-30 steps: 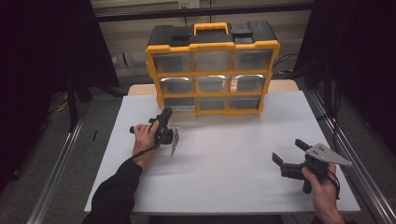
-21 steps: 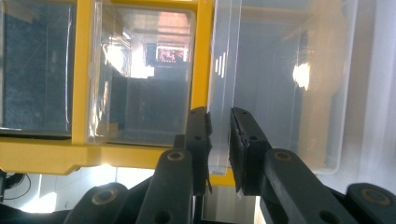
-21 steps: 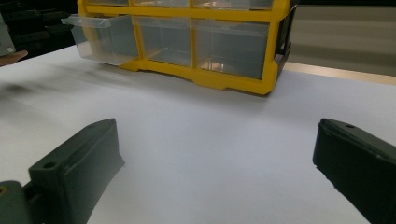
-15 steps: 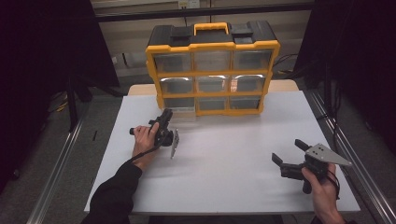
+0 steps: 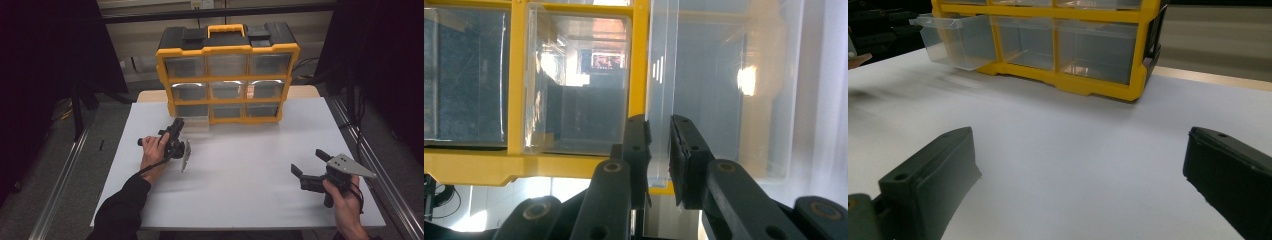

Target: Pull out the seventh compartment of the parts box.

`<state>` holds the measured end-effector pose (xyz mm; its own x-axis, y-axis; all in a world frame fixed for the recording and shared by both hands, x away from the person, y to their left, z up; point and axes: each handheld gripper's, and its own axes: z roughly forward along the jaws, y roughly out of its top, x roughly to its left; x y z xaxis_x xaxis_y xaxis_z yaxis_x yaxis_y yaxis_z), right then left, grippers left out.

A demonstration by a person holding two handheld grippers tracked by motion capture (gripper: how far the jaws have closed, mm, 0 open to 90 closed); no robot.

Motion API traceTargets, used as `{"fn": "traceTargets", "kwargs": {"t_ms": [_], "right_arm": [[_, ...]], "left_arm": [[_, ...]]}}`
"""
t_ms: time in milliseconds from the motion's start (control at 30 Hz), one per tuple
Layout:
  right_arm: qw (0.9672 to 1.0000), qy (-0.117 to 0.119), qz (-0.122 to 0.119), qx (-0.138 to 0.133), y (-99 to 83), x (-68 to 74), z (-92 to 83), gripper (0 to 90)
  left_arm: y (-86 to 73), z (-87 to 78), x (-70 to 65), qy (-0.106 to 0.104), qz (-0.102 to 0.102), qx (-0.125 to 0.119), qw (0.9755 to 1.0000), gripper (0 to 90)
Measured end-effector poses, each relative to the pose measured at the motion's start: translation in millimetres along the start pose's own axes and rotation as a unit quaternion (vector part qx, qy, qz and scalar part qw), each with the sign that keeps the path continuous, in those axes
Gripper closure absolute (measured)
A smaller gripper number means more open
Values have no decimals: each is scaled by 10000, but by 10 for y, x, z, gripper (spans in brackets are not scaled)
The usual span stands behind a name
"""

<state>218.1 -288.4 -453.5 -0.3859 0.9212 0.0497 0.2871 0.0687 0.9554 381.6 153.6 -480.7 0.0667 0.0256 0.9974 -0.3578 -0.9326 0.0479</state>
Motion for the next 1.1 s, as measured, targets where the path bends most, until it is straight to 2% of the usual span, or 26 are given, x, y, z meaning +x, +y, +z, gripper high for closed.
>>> {"fn": "traceTargets", "kwargs": {"t_ms": [67,100,200,233,267,300,333,367,433,500,633,767,833,933,1000,1033,1067,1100], "right_arm": [[10000,5,-7,-6,0,-1,0,4],[10000,3,1,-2,-1,-3,0,4],[10000,17,43,30,-1,-6,-3,4],[10000,15,32,22,0,-8,-3,4],[10000,15,32,22,0,-8,-3,4],[10000,11,23,22,-1,-8,-3,4],[10000,12,27,26,-1,-7,-3,3],[10000,9,13,15,-1,-8,-1,3],[10000,7,-2,9,-1,-7,-1,3],[10000,6,-3,10,-1,-7,-1,3],[10000,-11,-7,12,-2,-8,-2,2],[10000,5,34,44,-2,-6,-5,2],[10000,-9,1,20,-2,-7,-2,2],[10000,12,-23,10,0,-4,-6,2],[10000,14,-27,7,0,-2,-7,1],[10000,2,-10,12,-2,-3,-2,1],[10000,-7,-2,8,-1,-3,-2,1],[10000,-9,-1,5,-1,-4,-4,1]], "left_arm": [[-2,-7,-15,-2,-28,47,10000,791],[-6,-4,-21,63,-103,-13,9999,791],[3,-14,-14,17,-39,22,10000,790],[4,-16,-38,31,-167,-1,9999,791],[4,-16,-38,31,-167,-1,9999,791],[14,-2,-22,15,-99,-128,9999,791],[11,-5,-24,3,-111,-120,9999,791],[12,-21,-10,-19,0,-37,10000,791],[17,-27,-7,-65,10,16,10000,791],[19,-30,-4,-70,14,34,10000,791],[14,-44,-32,5,-162,-28,9999,791],[17,-95,-13,15,-18,1,10000,791],[10,-108,-29,-2,-135,-21,9999,791],[16,-133,-7,3,-20,-39,10000,791],[15,-135,-8,12,-12,-64,10000,791],[9,-141,-16,-18,-88,-90,9999,792],[10,-145,-7,0,-28,-84,10000,792],[9,-149,-11,-36,-58,-42,10000,791]]}}
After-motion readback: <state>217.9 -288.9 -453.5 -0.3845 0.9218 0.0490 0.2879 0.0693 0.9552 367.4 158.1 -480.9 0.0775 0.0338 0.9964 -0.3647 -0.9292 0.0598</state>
